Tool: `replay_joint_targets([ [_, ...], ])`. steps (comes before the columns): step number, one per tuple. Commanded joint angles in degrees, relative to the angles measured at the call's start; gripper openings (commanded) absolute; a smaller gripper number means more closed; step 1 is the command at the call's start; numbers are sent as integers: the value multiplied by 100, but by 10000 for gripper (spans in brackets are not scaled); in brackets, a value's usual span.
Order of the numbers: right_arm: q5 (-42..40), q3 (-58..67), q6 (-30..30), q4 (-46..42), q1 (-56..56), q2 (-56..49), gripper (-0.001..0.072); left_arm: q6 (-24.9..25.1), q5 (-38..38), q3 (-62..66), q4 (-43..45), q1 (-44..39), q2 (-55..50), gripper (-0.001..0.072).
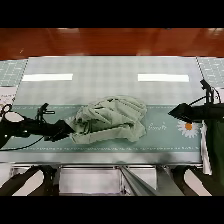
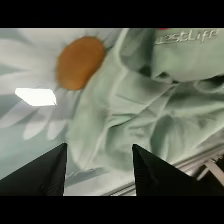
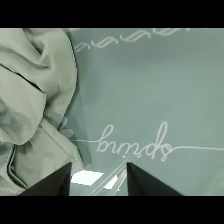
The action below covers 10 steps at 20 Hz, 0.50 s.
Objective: Fold the shirts.
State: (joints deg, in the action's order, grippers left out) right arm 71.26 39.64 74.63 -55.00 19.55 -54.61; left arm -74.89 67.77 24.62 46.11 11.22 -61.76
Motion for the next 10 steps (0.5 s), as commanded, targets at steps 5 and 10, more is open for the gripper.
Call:
replay_joint_targets([
  [5,-179,-214,-103,247,103,-138,397,675,-680,157,-761,-874,-1104,52],
  [10,-323,-214,-210,411,-153,-986,397,785,-566,350,-756,-874,-1102,17],
])
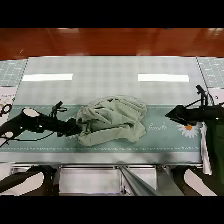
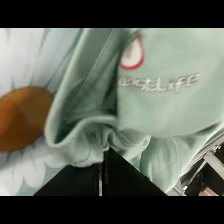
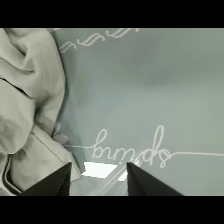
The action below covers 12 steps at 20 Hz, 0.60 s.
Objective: Fold the shirts.
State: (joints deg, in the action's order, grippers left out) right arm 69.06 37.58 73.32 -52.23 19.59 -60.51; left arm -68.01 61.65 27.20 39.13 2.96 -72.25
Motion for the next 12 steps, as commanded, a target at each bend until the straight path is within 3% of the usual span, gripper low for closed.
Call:
replay_joint_targets([
  [1,-221,-9,-153,249,-323,-570,397,94,79,90,-59,-48,-48,17],
  [7,-765,116,-798,1257,-994,-1631,397,87,243,90,-59,-48,-22,17],
  [12,-896,708,-846,1346,-1303,-2286,397,72,243,90,-61,-48,-22,17],
])
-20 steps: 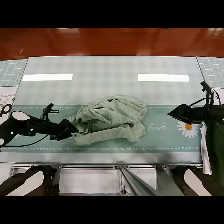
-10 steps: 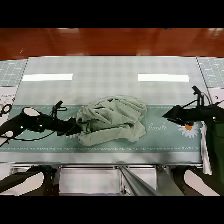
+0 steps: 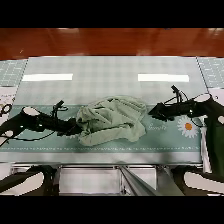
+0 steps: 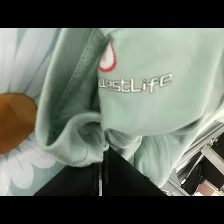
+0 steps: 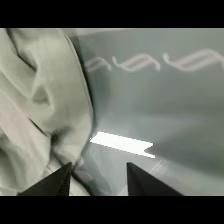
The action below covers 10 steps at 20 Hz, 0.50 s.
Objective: Fold the shirts.
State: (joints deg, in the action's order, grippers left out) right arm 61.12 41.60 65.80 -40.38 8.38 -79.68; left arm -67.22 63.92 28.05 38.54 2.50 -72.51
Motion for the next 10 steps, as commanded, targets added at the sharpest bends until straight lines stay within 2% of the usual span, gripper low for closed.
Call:
replay_joint_targets([
  [1,-105,481,-94,210,-243,-496,397,-4,15,4,-2,-2,4,17],
  [9,-66,1582,256,254,-1001,-1462,389,13,-46,4,0,-2,4,16],
  [10,-17,1659,254,251,-1073,-1491,295,15,-46,4,-2,-2,4,17],
])
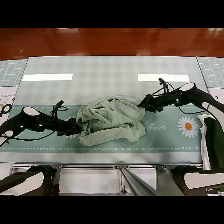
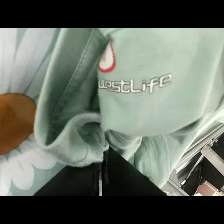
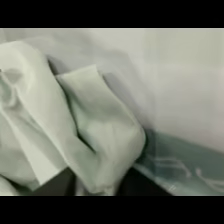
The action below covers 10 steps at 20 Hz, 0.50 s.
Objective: Fold the shirts.
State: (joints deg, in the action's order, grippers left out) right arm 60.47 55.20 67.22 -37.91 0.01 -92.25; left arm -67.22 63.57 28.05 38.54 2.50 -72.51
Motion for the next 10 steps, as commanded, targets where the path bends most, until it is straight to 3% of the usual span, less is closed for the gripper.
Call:
replay_joint_targets([
  [1,105,365,107,4,-273,-232,186,17,-11,11,-2,-2,9,17],
  [2,306,483,33,15,-273,-232,34,28,-7,48,0,2,22,17],
  [5,990,1241,72,-181,-72,57,31,74,166,538,-9,116,332,16],
  [10,1263,3602,872,-1034,627,1384,31,-170,544,2671,-280,721,1770,16],
])
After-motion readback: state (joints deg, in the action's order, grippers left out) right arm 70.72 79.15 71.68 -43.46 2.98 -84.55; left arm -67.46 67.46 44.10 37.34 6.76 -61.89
